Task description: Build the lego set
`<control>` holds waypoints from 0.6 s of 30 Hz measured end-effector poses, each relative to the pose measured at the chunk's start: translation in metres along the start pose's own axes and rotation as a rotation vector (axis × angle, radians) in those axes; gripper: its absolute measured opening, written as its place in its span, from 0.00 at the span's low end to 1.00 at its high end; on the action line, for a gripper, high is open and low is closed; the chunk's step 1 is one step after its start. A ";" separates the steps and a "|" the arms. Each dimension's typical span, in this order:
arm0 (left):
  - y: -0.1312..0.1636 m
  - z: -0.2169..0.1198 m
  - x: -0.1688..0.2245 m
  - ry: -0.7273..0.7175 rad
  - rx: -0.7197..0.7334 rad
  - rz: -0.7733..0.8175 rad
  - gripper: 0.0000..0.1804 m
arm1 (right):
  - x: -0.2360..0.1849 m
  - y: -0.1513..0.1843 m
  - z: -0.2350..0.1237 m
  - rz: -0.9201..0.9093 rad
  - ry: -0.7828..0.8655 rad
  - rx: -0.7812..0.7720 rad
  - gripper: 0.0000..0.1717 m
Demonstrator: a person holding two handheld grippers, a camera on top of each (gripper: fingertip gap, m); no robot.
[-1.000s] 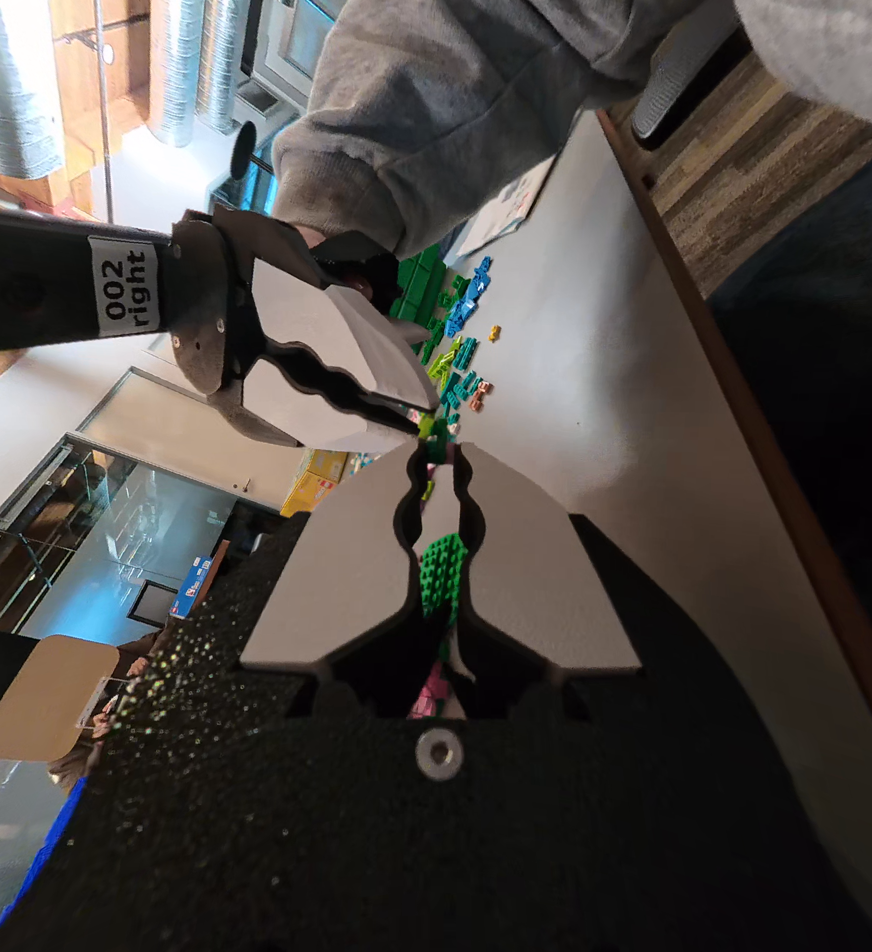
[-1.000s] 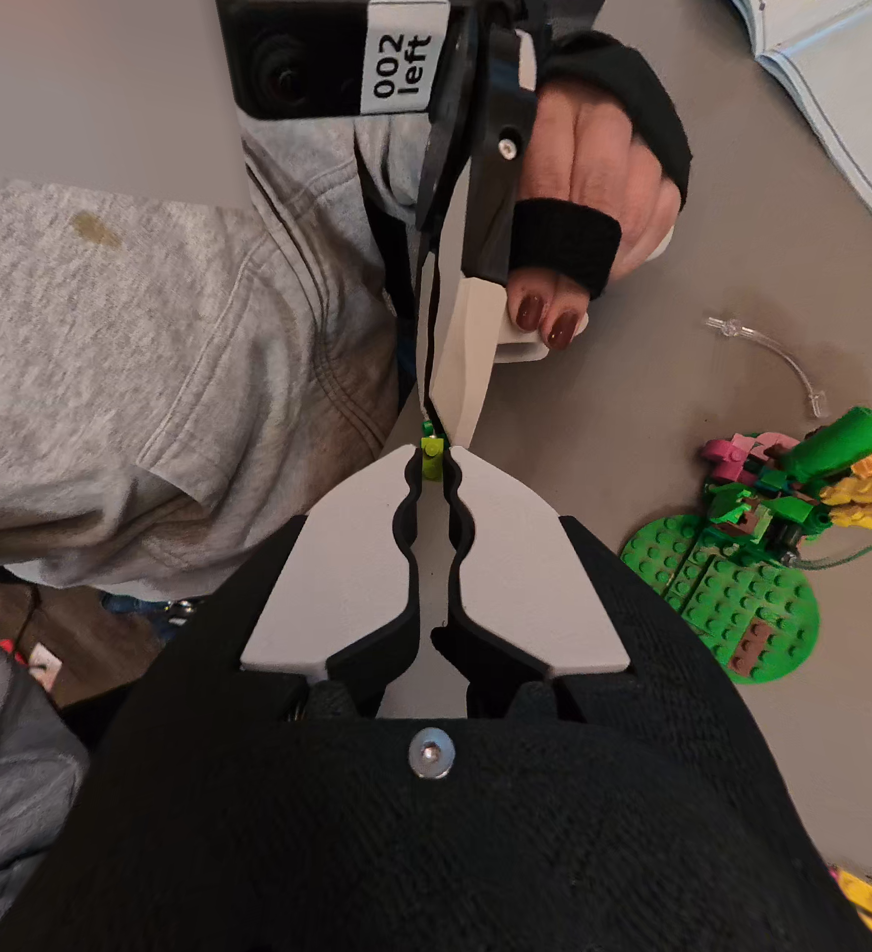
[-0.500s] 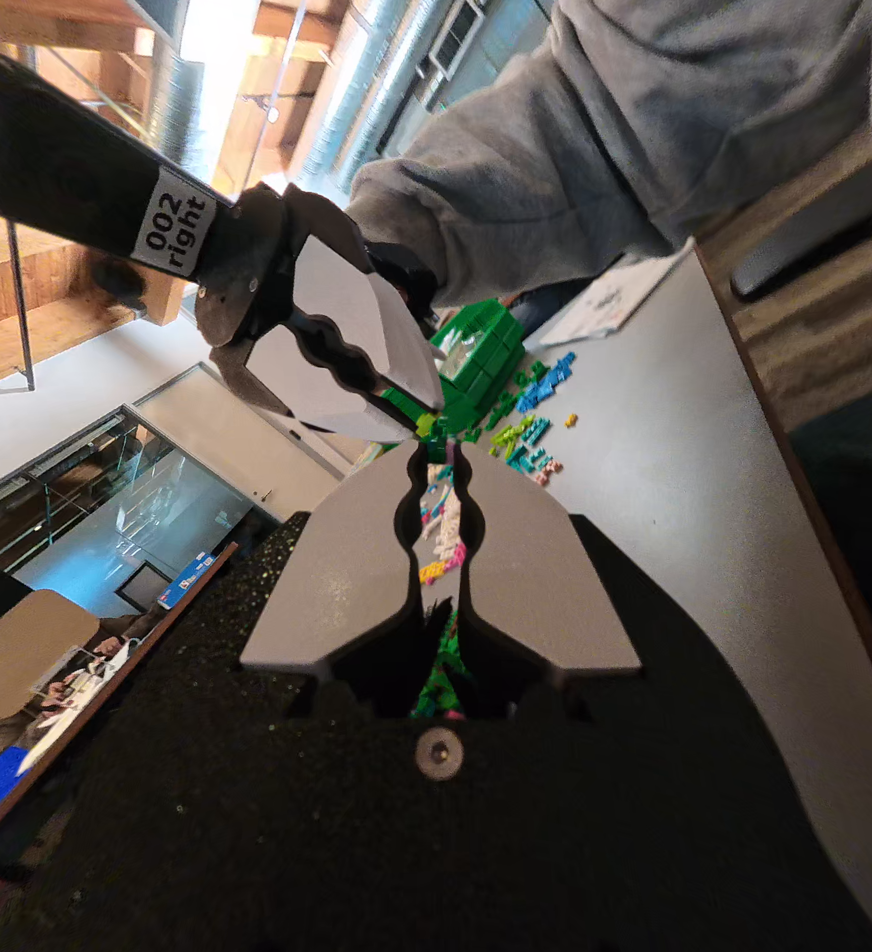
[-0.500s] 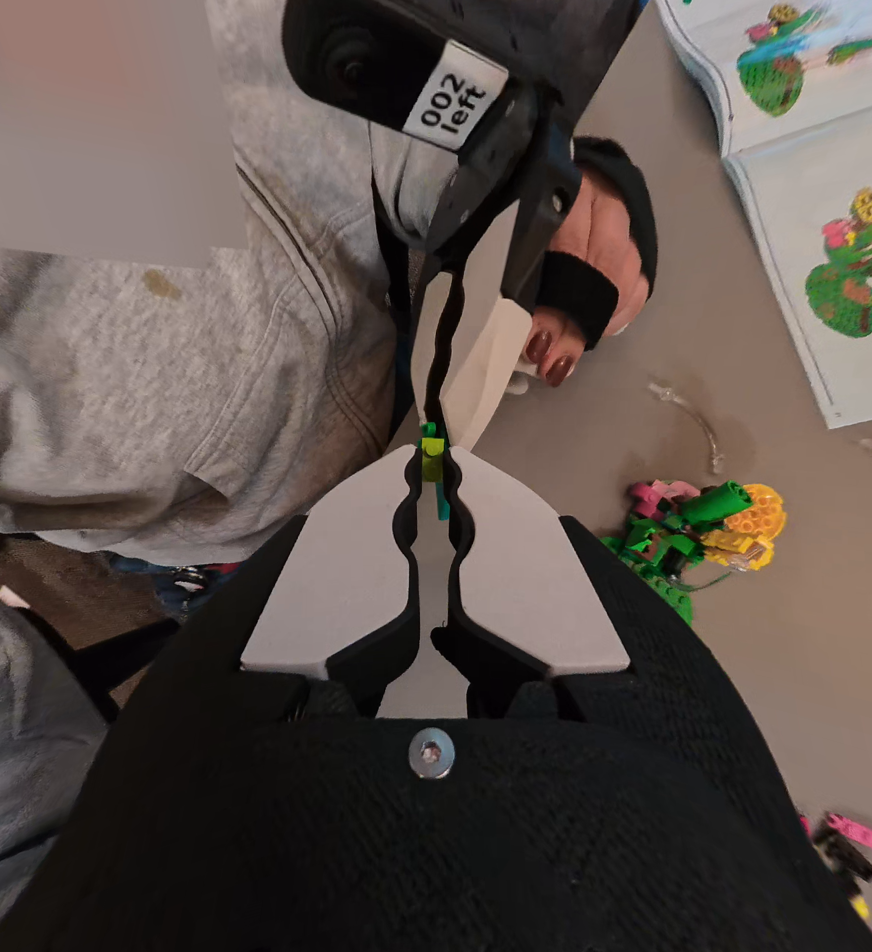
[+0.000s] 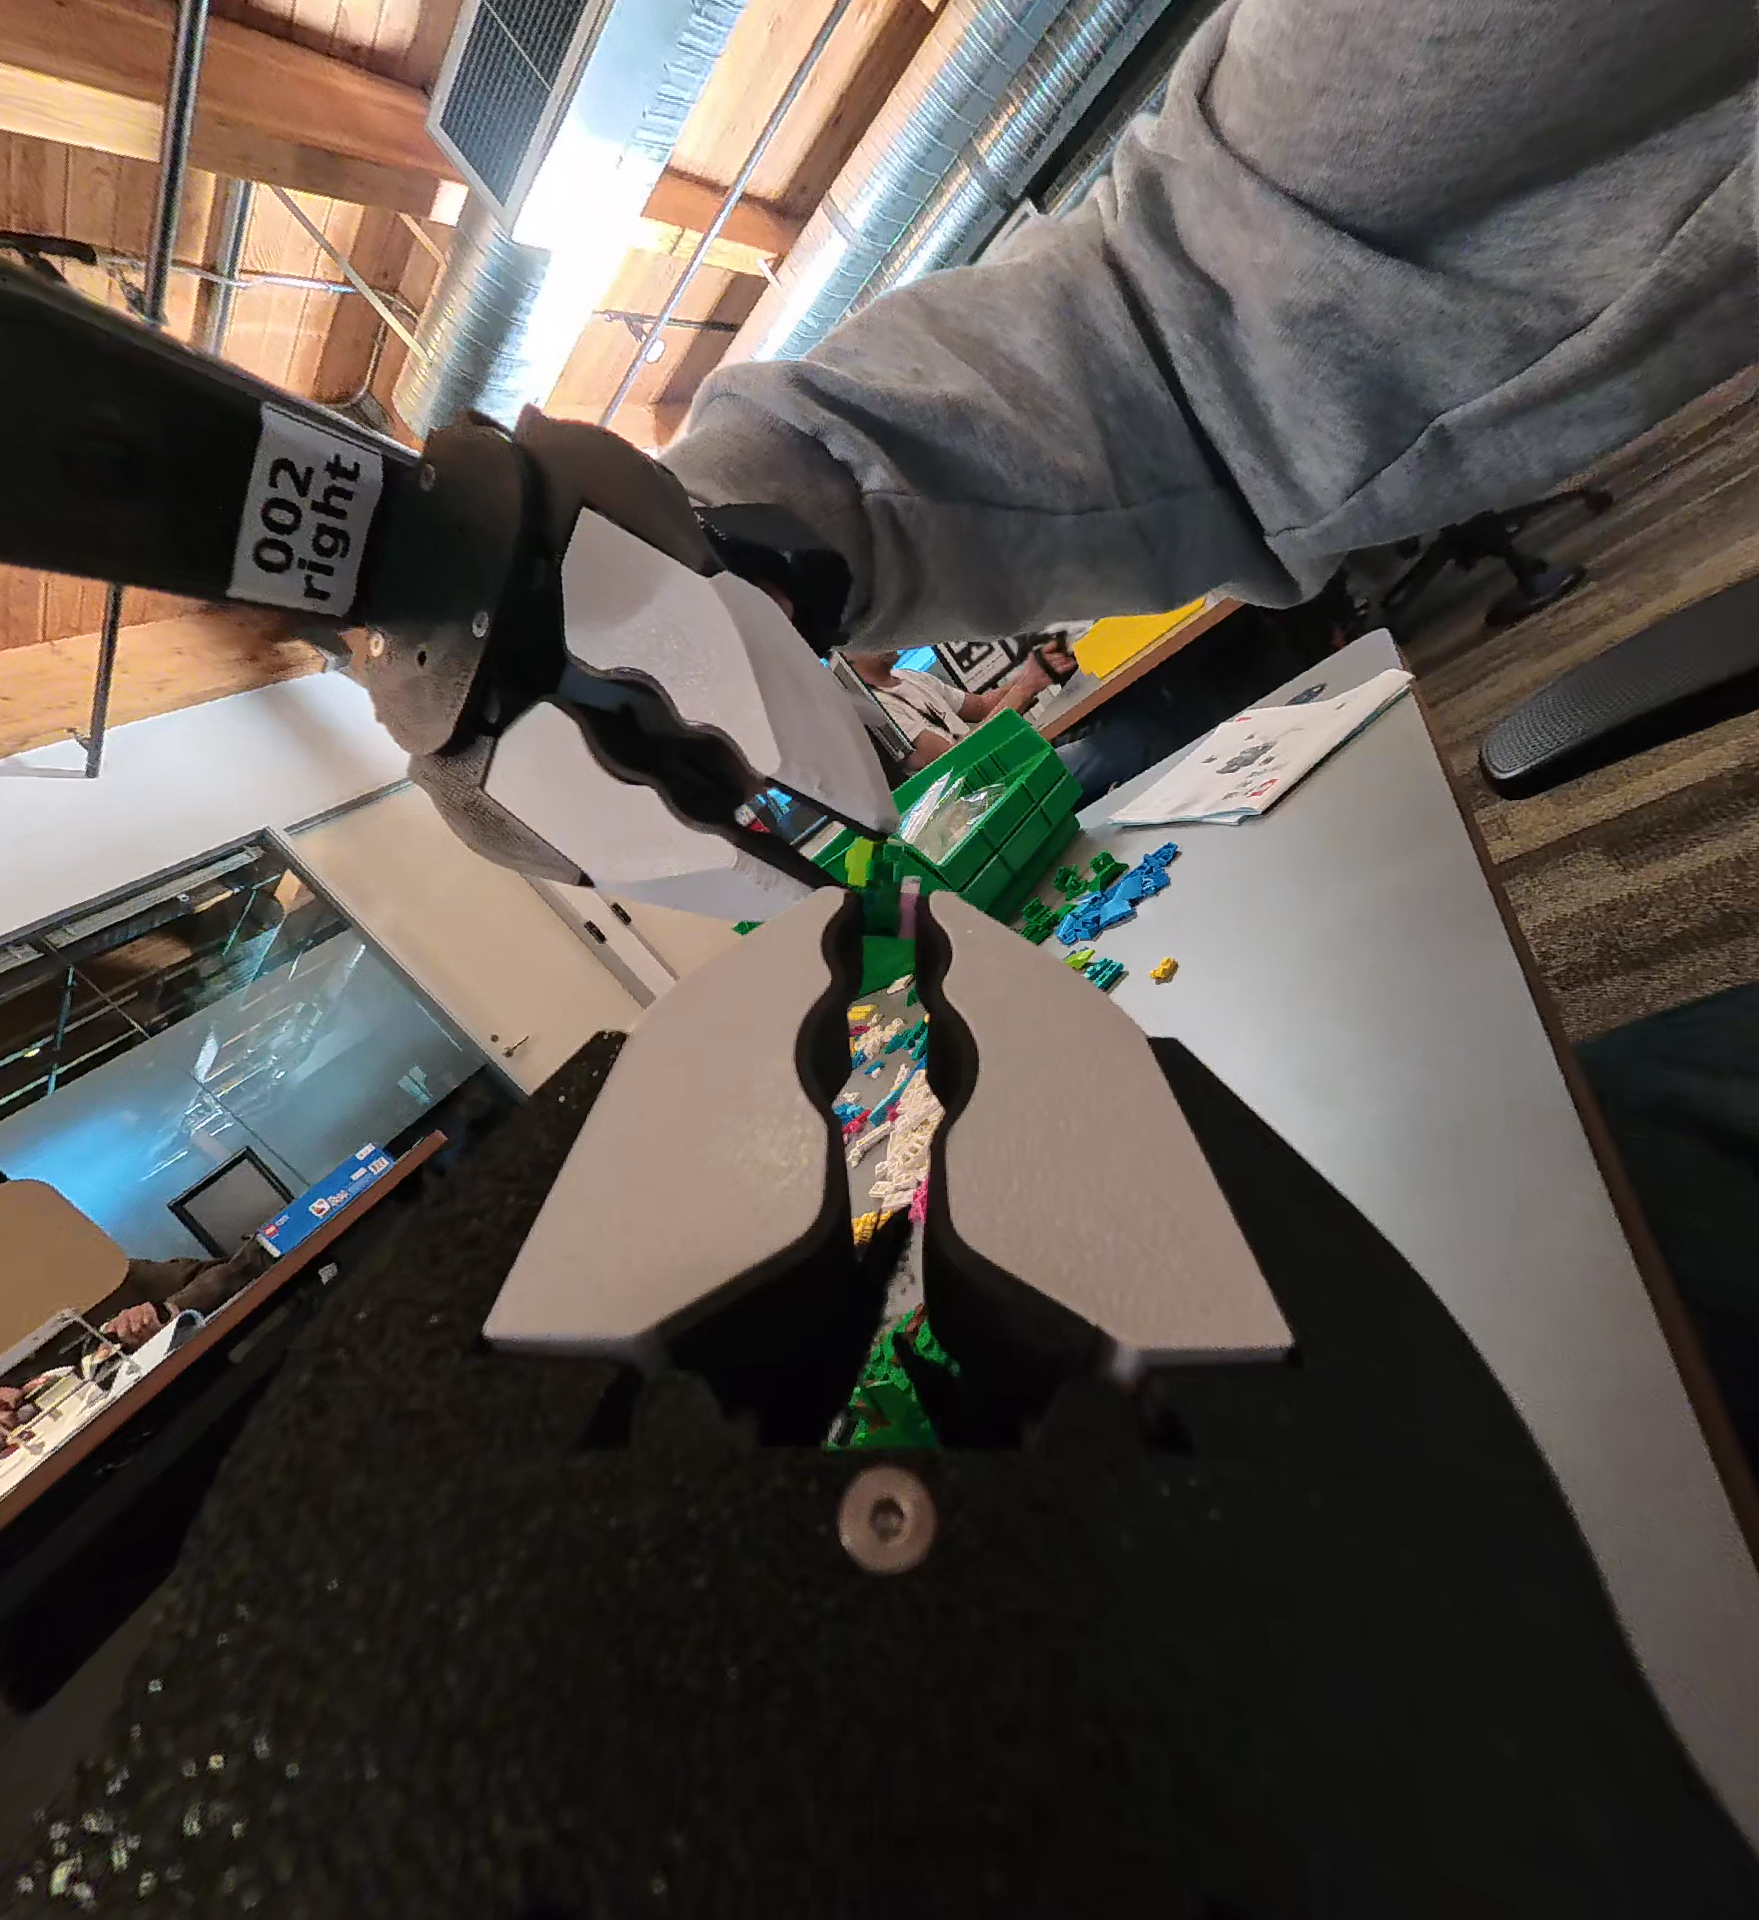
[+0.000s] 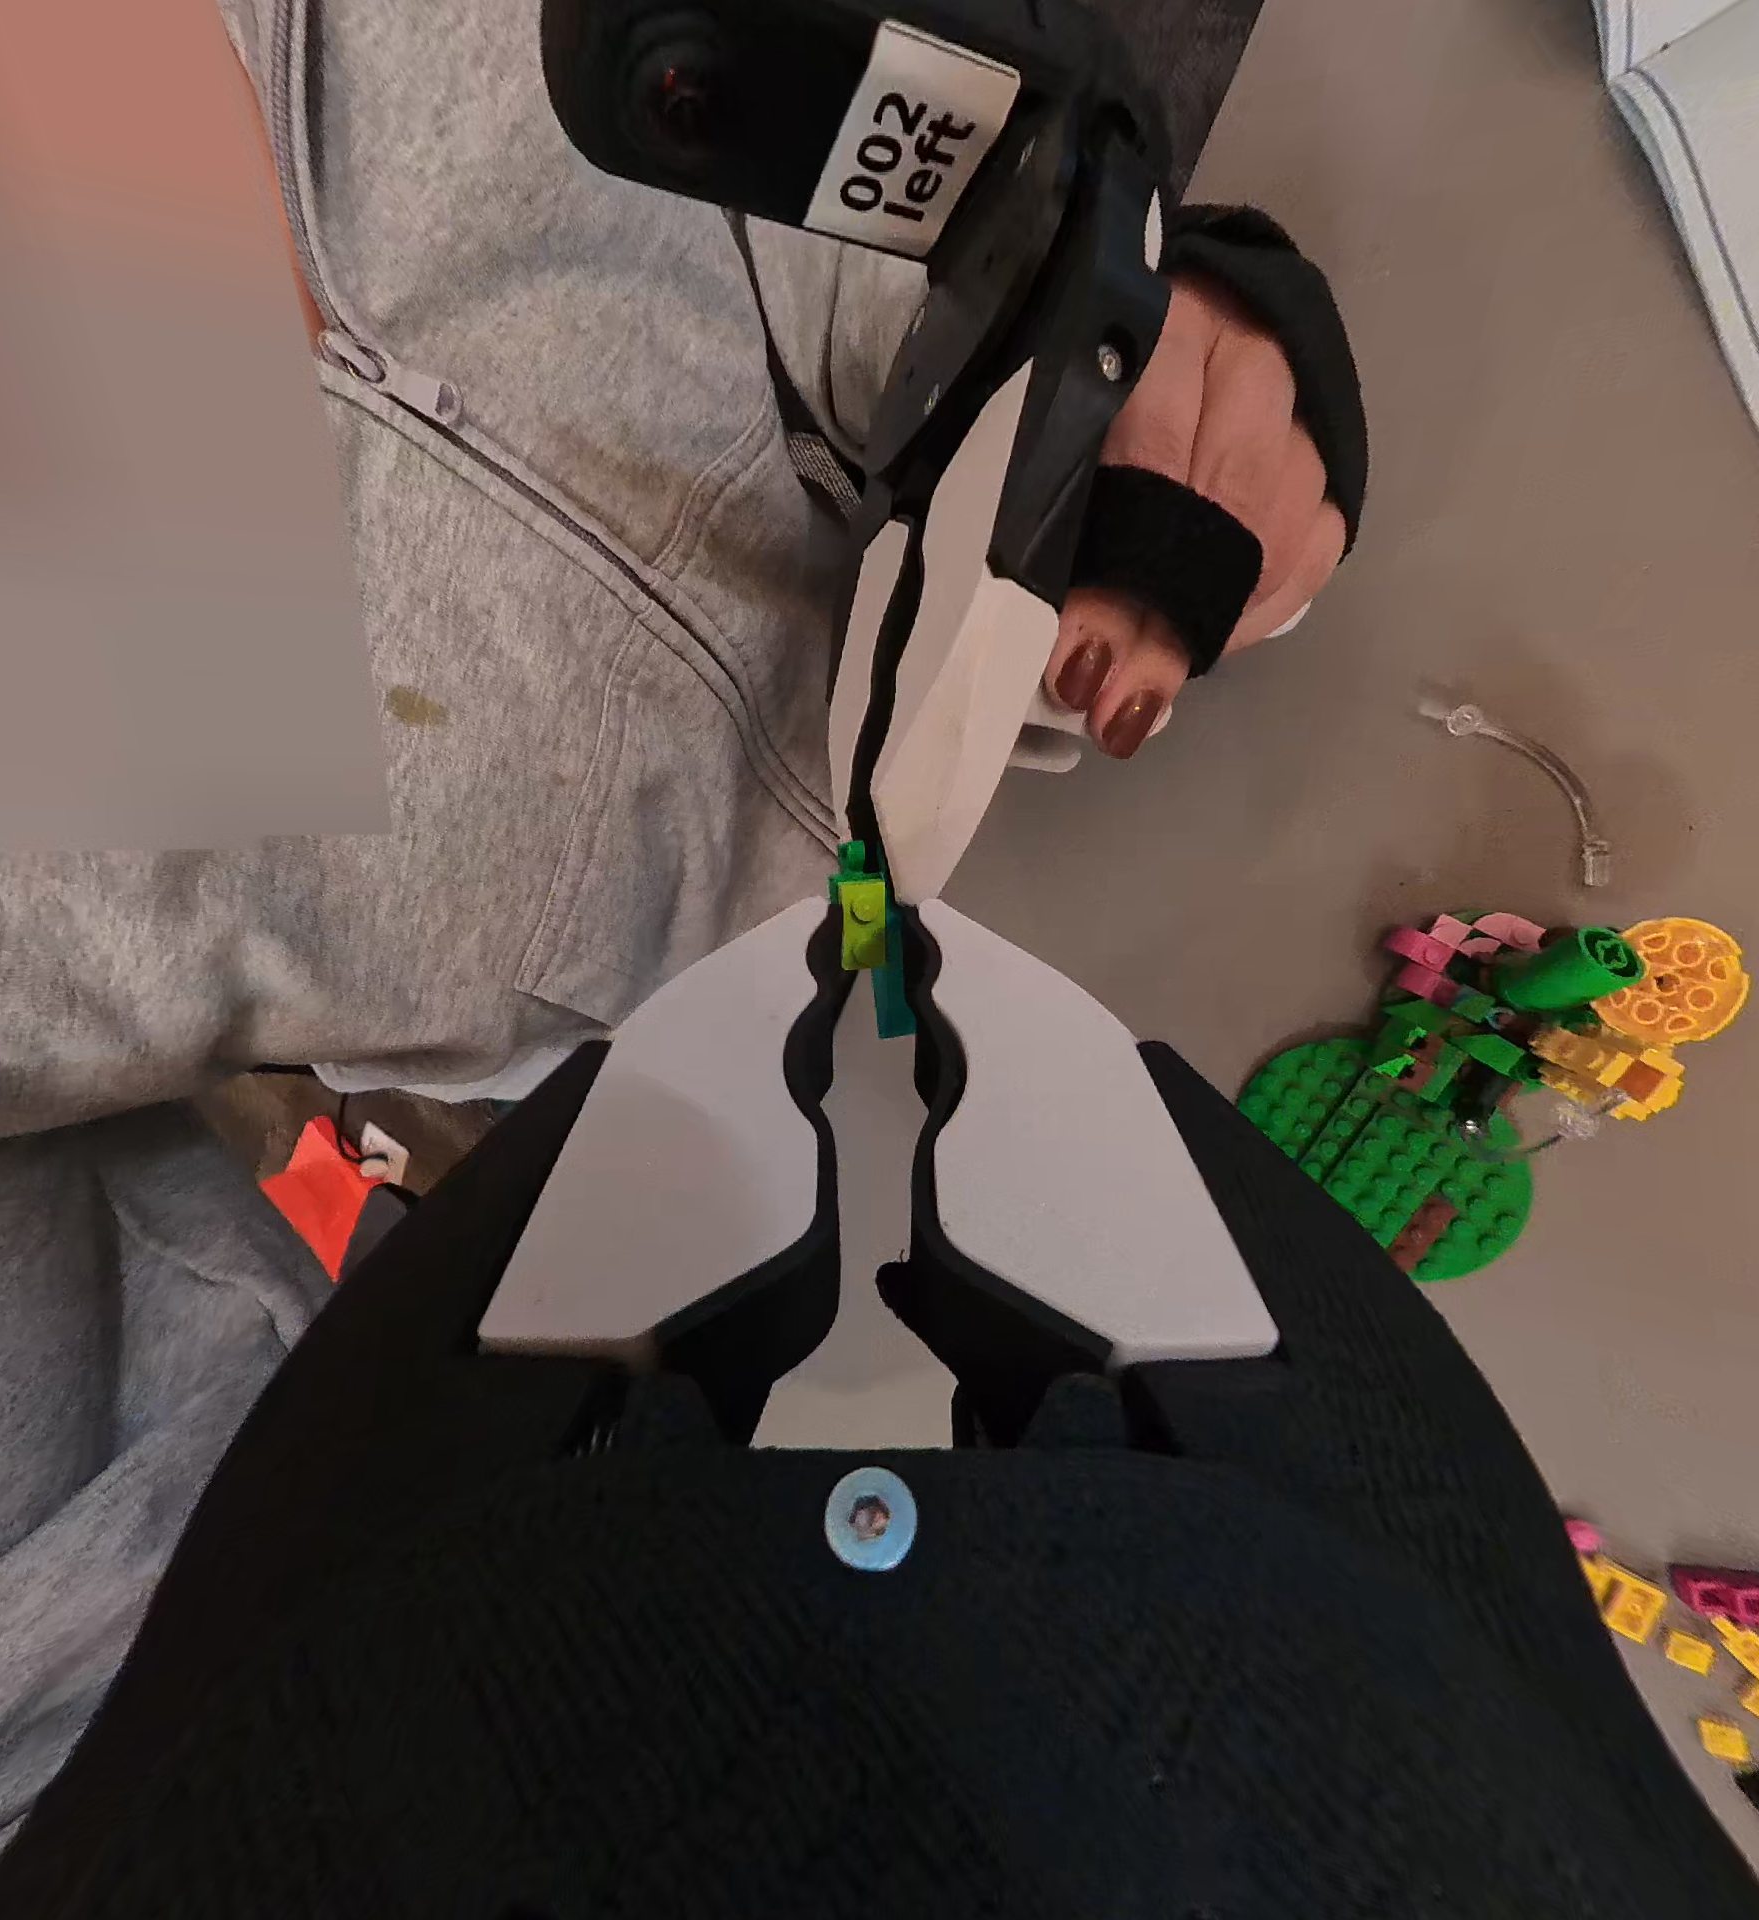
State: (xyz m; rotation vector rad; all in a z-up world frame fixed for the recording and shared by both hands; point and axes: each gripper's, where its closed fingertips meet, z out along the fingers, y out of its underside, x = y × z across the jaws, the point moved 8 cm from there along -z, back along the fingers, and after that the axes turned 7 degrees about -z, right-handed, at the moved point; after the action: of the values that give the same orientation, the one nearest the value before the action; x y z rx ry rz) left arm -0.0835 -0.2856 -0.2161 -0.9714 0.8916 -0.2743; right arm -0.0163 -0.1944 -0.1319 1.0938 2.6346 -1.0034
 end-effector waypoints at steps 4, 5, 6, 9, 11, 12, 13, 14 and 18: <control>0.000 -0.001 -0.001 -0.001 0.004 -0.003 0.05 | 0.000 -0.003 -0.001 -0.013 0.010 -0.007 0.05; 0.000 -0.001 -0.002 0.000 0.004 -0.005 0.05 | 0.001 -0.004 -0.001 -0.014 0.012 -0.009 0.05; 0.001 -0.001 -0.002 -0.001 0.002 -0.006 0.05 | 0.001 -0.004 0.000 -0.016 0.014 -0.011 0.05; 0.002 -0.002 -0.002 -0.002 0.000 -0.009 0.05 | 0.002 -0.003 0.000 -0.027 0.023 -0.014 0.05; 0.002 -0.002 -0.002 -0.003 0.002 -0.013 0.05 | 0.002 -0.004 0.000 -0.028 0.023 -0.012 0.05; 0.003 -0.002 -0.003 -0.003 0.002 -0.018 0.05 | 0.002 -0.004 0.000 -0.035 0.025 -0.010 0.04; 0.003 -0.002 -0.003 -0.003 0.004 -0.022 0.05 | 0.002 -0.004 -0.001 -0.045 0.027 -0.007 0.03; 0.003 -0.002 -0.003 -0.002 0.006 -0.027 0.05 | 0.001 -0.005 -0.001 -0.055 0.029 -0.006 0.03; 0.004 -0.002 -0.003 0.006 0.003 -0.039 0.05 | 0.001 -0.006 0.000 -0.081 0.038 -0.025 0.02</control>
State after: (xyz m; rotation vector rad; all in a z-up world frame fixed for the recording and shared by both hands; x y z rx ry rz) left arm -0.0876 -0.2827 -0.2184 -0.9861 0.8780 -0.3119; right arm -0.0208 -0.1966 -0.1293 1.0184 2.7339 -0.9703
